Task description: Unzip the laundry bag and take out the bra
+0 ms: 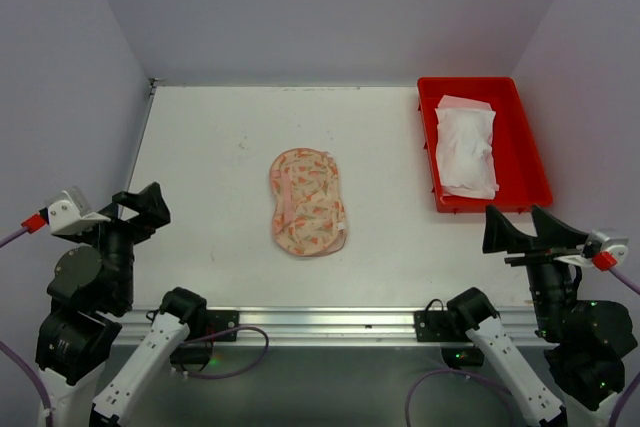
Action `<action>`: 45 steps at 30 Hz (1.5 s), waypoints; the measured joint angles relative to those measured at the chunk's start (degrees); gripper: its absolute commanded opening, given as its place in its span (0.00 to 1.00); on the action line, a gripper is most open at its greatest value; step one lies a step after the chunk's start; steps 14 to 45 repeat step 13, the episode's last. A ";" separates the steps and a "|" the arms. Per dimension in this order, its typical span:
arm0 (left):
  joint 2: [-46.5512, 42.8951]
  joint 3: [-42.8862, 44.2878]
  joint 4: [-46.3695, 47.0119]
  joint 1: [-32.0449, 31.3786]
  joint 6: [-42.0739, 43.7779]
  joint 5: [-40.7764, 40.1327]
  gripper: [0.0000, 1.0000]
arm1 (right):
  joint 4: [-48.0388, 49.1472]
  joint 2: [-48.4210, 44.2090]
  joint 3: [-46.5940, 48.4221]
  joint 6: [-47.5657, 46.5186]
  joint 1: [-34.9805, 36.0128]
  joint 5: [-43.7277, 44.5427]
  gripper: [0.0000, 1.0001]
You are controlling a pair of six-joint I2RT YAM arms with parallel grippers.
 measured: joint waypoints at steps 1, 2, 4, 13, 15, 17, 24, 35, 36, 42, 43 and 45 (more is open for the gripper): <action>0.00 0.00 0.00 0.00 0.00 0.02 1.00 | 0.00 0.00 0.00 -0.13 0.00 0.00 0.99; 0.00 -0.04 0.00 0.00 0.00 0.07 1.00 | 0.00 0.00 0.00 -0.15 0.00 -0.02 0.99; 0.00 -0.22 0.00 0.00 -0.02 0.07 1.00 | -0.02 0.00 0.02 -0.20 0.00 -0.22 0.99; 0.79 -1.16 -0.02 0.00 -0.15 0.68 1.00 | -0.61 0.00 0.13 -0.57 0.00 -0.83 0.99; 0.79 -1.16 -0.02 0.00 -0.15 0.68 1.00 | -0.61 0.00 0.13 -0.57 0.00 -0.83 0.99; 0.79 -1.16 -0.02 0.00 -0.15 0.68 1.00 | -0.61 0.00 0.13 -0.57 0.00 -0.83 0.99; 0.79 -1.16 -0.02 0.00 -0.15 0.68 1.00 | -0.61 0.00 0.13 -0.57 0.00 -0.83 0.99; 0.79 -1.16 -0.02 0.00 -0.15 0.68 1.00 | -0.61 0.00 0.13 -0.57 0.00 -0.83 0.99; 0.79 -1.16 -0.02 0.00 -0.15 0.68 1.00 | -0.61 0.00 0.13 -0.57 0.00 -0.83 0.99; 0.79 -1.16 -0.02 0.00 -0.15 0.68 1.00 | -0.61 0.00 0.13 -0.57 0.00 -0.83 0.99; 0.79 -1.16 -0.02 0.00 -0.15 0.68 1.00 | -0.61 0.00 0.13 -0.57 0.00 -0.83 0.99; 0.79 -1.16 -0.02 0.00 -0.15 0.68 1.00 | -0.61 0.00 0.13 -0.57 0.00 -0.83 0.99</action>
